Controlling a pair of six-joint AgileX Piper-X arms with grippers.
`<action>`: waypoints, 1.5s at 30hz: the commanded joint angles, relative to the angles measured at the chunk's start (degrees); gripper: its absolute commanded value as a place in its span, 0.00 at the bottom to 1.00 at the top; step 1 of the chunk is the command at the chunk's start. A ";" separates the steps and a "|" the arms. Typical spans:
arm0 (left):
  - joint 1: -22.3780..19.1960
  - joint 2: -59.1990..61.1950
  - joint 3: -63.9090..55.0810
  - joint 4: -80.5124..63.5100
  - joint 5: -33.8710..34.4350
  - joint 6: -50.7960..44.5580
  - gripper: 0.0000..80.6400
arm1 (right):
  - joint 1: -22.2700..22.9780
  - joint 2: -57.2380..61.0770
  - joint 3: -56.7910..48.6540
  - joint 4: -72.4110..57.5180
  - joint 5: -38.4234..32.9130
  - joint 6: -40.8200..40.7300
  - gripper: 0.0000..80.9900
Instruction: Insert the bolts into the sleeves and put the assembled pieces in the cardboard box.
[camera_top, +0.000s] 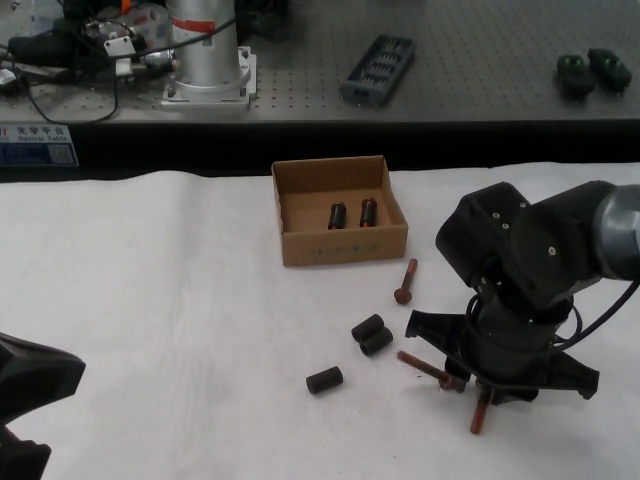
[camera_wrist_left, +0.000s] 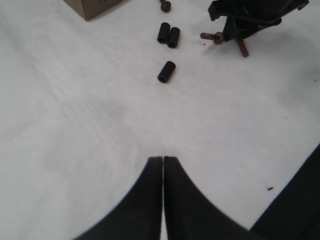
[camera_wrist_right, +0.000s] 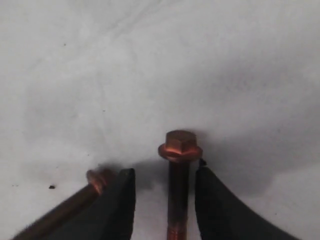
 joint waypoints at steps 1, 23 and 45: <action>0.14 -0.36 -0.07 0.03 -0.57 0.42 0.01 | -0.28 0.58 0.13 0.00 0.01 -0.42 0.38; 0.14 0.36 -0.07 0.07 -0.57 0.63 0.01 | -3.21 0.58 0.13 1.09 0.29 -4.57 0.17; 0.14 6.31 -0.07 0.07 -0.57 0.63 0.01 | -2.94 0.24 0.13 1.26 -8.63 -6.45 0.48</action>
